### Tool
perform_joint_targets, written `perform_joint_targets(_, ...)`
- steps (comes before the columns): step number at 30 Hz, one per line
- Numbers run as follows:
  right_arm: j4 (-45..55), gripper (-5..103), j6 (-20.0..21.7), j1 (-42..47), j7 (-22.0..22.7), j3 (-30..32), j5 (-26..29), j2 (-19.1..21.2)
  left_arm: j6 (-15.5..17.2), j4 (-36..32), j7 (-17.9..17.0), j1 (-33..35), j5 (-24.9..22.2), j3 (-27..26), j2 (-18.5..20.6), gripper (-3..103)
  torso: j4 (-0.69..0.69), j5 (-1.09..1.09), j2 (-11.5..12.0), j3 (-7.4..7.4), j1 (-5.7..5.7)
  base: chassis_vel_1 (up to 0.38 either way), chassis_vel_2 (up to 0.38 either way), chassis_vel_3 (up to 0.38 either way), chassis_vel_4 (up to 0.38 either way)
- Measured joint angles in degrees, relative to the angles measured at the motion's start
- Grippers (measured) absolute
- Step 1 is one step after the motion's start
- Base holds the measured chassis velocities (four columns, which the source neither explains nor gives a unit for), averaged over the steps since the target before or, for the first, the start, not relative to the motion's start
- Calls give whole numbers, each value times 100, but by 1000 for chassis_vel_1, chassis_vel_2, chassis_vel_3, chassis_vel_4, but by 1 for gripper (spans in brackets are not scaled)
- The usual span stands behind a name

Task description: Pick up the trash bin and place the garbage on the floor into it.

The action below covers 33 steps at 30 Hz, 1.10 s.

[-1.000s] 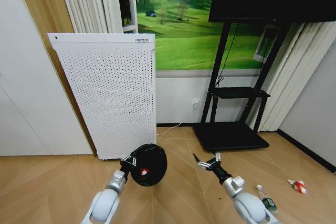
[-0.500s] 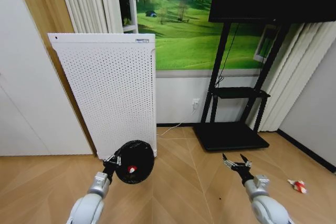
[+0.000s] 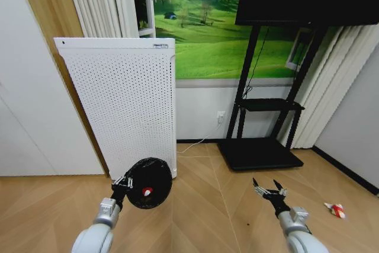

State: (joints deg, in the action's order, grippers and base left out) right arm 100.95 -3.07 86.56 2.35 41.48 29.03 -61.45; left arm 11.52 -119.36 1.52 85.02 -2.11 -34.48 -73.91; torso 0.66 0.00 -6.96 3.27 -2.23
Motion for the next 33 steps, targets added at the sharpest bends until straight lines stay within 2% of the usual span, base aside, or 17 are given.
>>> perform_joint_targets(9, -258, 100, 18, -181, -19, -157, 4, 158, -1, 180, -5, -154, -3, 36, -29, 6, 2, 0, 0, 0, -1, -115, -102, 100, 117)
perform_joint_targets(16, -420, 100, 22, -307, -24, -286, 19, 237, -1, 284, -5, -232, -28, 36, -7, 6, 2, -2, 0, 0, -1, -236, -207, 236, 213)
perform_joint_targets(20, -533, 100, 19, -368, -49, -366, 23, 247, 0, 329, -7, -268, -29, 48, -18, 6, 0, 4, 0, 0, -1, -292, -279, 293, 296)
perform_joint_targets(21, -565, 100, 12, -379, -57, -378, 22, 249, 0, 335, -7, -277, -29, 58, -26, 6, 2, -7, 0, 1, -1, -318, -314, 325, 316)
perform_joint_targets(22, -565, 100, 12, -379, -57, -378, 22, 249, 0, 335, -7, -277, -29, 58, -26, 6, 2, -7, 0, 1, -1, -318, -314, 325, 316)
perform_joint_targets(23, -623, 100, -12, -390, -91, -394, 10, 249, 10, 348, -5, -282, -29, 68, -35, 6, 0, 3, 0, 0, -1, -315, -325, 331, 331)
perform_joint_targets(24, -668, 100, -46, -394, -117, -404, 2, 251, 9, 356, -6, -289, -29, 72, -40, 6, 3, 4, 0, 0, -2, -362, -325, 354, 373)
perform_joint_targets(26, -704, 100, -111, -397, -145, -414, 4, 254, 10, 362, -6, -290, -28, 73, -41, 6, 2, 4, 0, -1, -1, -380, -351, 354, 369)
perform_joint_targets(27, -766, 100, -271, -406, -181, -441, 11, 262, 10, 376, -6, -292, -27, 76, -46, 6, 0, -8, 0, 0, -2, -380, -366, 373, 369)
perform_joint_targets(29, -875, 100, -447, -419, -292, -462, 4, 266, 10, 391, -4, -294, -26, 82, -51, 6, 3, 6, 0, 1, -2, -339, -335, 293, 321)
perform_joint_targets(31, -934, 100, -529, -437, -338, -467, -16, 266, 10, 394, -4, -294, -24, 84, -53, 6, 4, 6, 0, -1, -1, -306, -297, 284, 285)
perform_joint_targets(32, -969, 100, -554, -453, -359, -480, -44, 280, 10, 400, -3, -293, -22, 89, -55, 6, 2, -4, 0, 1, -1, -215, -290, 226, 194)
perform_joint_targets(33, -969, 100, -554, -453, -359, -480, -44, 280, 10, 400, -3, -293, -22, 89, -55, 6, 2, -4, 0, 1, -1, -215, -290, 226, 194)
